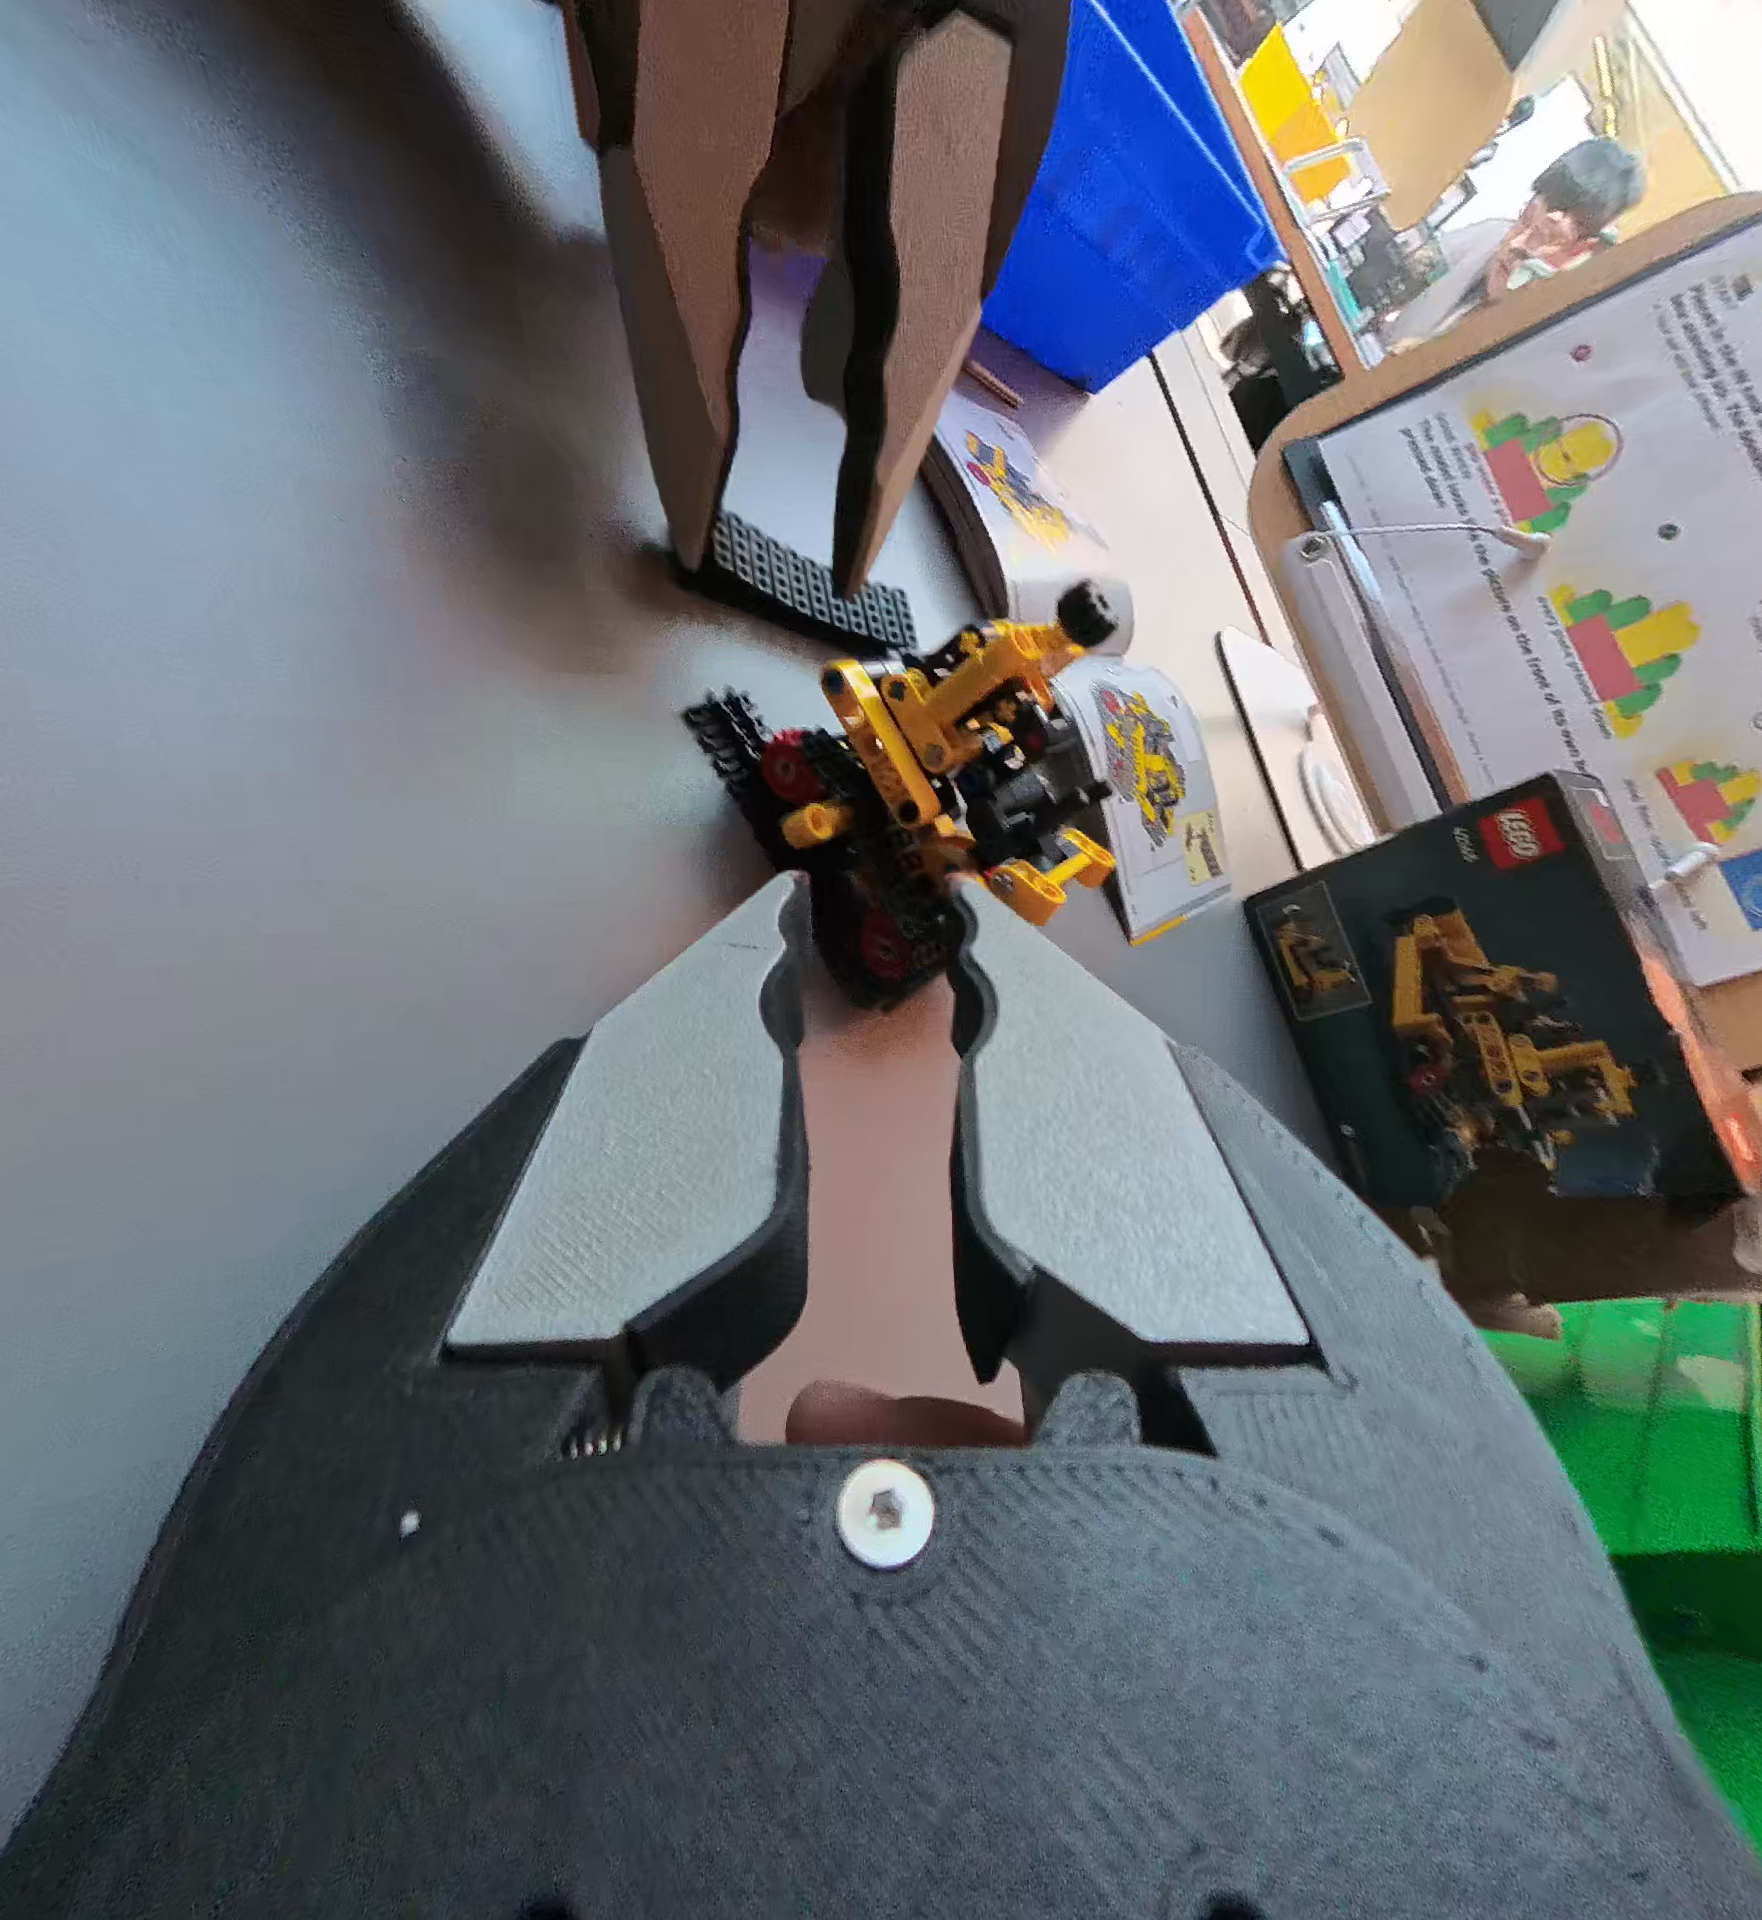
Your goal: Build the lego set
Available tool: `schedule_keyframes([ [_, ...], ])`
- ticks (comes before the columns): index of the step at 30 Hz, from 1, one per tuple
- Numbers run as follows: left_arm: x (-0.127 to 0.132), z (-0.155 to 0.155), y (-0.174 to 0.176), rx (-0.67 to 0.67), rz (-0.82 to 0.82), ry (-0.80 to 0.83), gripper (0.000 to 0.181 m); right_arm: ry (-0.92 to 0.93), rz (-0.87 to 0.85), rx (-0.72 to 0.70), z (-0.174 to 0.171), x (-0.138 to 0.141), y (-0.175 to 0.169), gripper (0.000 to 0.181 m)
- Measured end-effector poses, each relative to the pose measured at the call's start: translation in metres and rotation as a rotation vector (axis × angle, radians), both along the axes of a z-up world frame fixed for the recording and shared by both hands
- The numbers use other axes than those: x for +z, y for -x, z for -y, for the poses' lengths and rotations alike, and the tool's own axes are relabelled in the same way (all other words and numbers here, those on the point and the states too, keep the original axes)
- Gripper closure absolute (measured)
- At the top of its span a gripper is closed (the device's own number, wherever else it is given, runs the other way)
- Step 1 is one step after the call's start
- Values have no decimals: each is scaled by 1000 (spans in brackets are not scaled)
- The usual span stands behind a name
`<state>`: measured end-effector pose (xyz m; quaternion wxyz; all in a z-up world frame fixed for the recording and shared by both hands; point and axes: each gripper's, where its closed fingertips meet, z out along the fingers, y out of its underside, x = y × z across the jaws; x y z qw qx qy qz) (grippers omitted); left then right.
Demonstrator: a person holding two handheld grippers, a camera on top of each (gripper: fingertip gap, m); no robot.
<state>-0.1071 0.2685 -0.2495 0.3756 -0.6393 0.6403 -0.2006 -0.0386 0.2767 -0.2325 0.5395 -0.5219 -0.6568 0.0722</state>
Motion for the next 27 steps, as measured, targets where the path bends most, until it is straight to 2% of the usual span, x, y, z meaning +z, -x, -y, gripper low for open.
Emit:
schedule_keyframes([
  [5, -19, -5, 2, -20, -124, -28, 153, 72, -9, 55, 25, 1, 27, 164],
  [8, -19, -6, -3, -46, -134, -6, 154, 83, 15, 56, 30, -5, 37, 166],
  [13, -21, -5, -8, -87, -139, 14, 163, 92, 51, 37, 25, -18, 38, 168],
  [27, -22, -2, -12, -213, -183, 30, 172, 137, 33, 57, 26, -18, 39, 167],
])
